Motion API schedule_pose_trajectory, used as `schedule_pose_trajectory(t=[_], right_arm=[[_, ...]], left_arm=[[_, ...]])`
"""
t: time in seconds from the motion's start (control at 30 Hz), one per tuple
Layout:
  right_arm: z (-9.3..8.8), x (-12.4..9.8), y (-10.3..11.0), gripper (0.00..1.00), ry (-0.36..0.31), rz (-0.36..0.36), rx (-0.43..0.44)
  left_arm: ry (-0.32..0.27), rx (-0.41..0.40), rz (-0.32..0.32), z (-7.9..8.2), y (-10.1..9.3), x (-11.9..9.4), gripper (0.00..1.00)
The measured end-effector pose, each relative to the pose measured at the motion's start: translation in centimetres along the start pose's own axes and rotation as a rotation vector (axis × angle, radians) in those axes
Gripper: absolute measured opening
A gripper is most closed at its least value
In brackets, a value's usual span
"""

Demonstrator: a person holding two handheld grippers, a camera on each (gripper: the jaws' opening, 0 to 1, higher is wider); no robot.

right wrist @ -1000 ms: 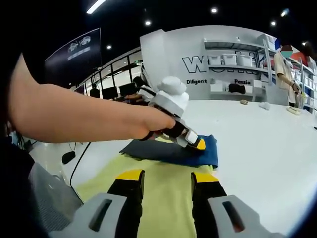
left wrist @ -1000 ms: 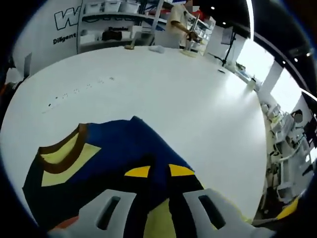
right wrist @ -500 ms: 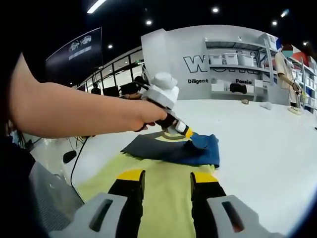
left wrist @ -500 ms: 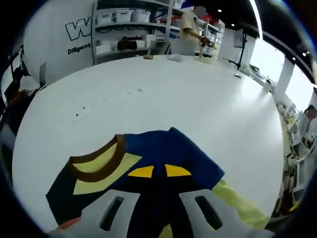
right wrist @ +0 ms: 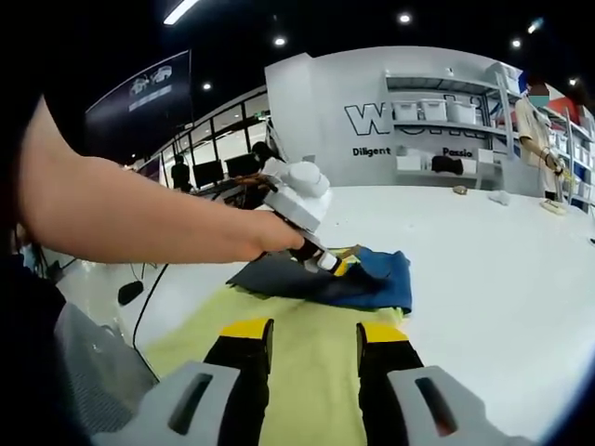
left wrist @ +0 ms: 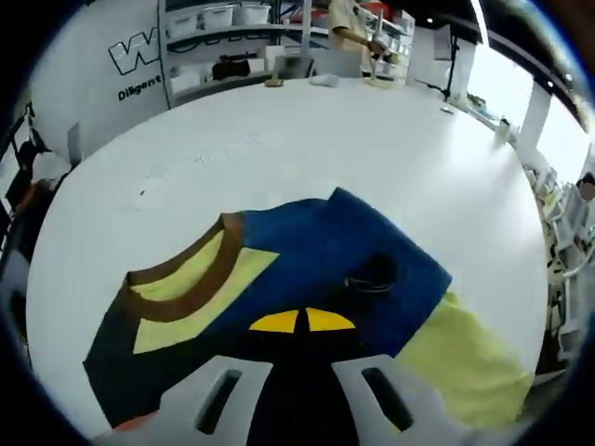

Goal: Fold the garment on the visible template until the final outline fits inside the template.

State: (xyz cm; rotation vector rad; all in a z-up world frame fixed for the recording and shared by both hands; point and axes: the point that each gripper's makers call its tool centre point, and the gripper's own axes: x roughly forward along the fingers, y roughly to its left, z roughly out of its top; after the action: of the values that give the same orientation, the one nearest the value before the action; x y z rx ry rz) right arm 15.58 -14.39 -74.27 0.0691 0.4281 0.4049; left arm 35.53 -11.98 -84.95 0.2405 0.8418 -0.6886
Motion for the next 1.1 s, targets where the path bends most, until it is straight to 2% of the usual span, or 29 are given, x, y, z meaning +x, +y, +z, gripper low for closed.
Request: schedule_pose_trajectory(t=[0.03,0.07,0.1,0.13,0.17,0.2,0.57,0.7,0.87,1.1], right_arm=[[0.0,0.0,0.0,0.33,0.000,-0.001,0.000],[0.0,0.0,0.0,0.33,0.001,-0.001,0.000],[0.0,0.0,0.0,0.33,0.002,-0.001,0.000],[-0.1,0.0,0.0,0.33,0.004,-0.002,-0.002],[-0.1,0.0,0.0,0.33,0.004,-0.001,-0.001],[-0.1,0.0,0.0,0.33,0.005,-0.002,-0.002],[-0.2,0.0,0.0,0.33,0.009,-0.002,-0.006],[-0.1,0.0,0.0,0.33,0.007,-0.003,-0.003],[-0.1,0.1,0.0,0.33,0.008,-0.001,-0.005],[-0.2,0.1,0.1,0.33,0.009,0.001,-0.007]], left_arm=[[-0.017,-0.040,-0.073,0.2,-1.4,0.0,0.00],[-0.008,-0.098,-0.138,0.1,-2.7,-0.2,0.00],[-0.007,-0.110,-0.161,0.2,-3.1,-0.2,0.00],[0.011,-0.130,-0.210,-0.1,-4.0,-0.3,0.00],[0.030,-0.115,-0.197,-0.4,-3.8,-0.2,0.00],[0.023,-0.100,-0.178,-0.4,-3.6,-0.1,0.00],[0.047,-0.042,-0.160,-1.9,-3.7,0.4,0.00],[0.036,-0.017,-0.151,-2.0,-3.6,0.6,0.10],[0.031,0.000,-0.158,-2.1,-3.8,0.5,0.13],[0.024,0.015,-0.170,-2.0,-4.5,0.4,0.24]])
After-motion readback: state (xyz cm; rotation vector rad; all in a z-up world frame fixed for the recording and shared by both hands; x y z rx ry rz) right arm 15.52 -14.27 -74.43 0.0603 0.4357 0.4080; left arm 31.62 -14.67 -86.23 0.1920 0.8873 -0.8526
